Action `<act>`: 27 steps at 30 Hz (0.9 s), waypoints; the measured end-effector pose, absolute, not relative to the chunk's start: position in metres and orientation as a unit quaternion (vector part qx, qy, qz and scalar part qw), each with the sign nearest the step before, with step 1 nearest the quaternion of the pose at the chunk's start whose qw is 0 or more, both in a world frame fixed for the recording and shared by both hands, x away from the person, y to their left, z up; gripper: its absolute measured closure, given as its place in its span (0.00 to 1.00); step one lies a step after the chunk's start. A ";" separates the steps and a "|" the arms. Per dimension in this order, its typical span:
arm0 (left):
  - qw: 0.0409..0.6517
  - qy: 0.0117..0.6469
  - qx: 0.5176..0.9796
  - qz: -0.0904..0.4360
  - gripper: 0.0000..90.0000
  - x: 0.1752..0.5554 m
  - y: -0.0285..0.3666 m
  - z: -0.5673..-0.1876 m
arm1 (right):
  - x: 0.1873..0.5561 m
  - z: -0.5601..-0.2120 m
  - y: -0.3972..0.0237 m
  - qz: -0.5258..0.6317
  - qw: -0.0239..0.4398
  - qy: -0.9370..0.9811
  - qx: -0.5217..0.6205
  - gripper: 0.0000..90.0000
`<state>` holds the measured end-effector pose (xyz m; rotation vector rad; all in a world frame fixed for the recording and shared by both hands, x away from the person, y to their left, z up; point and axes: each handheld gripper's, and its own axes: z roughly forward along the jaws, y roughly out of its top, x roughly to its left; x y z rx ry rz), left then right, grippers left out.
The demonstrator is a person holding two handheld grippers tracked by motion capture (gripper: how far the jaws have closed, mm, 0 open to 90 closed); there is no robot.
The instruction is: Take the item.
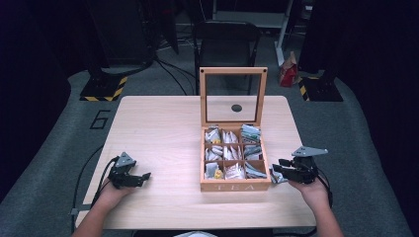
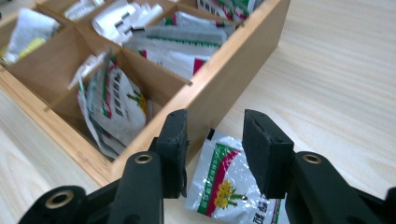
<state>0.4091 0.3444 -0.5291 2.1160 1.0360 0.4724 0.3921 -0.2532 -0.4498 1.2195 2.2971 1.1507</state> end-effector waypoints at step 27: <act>0.366 0.404 0.817 0.188 0.17 0.409 0.344 -0.530 | 0.377 -0.437 -0.226 0.433 0.173 0.800 0.378 0.61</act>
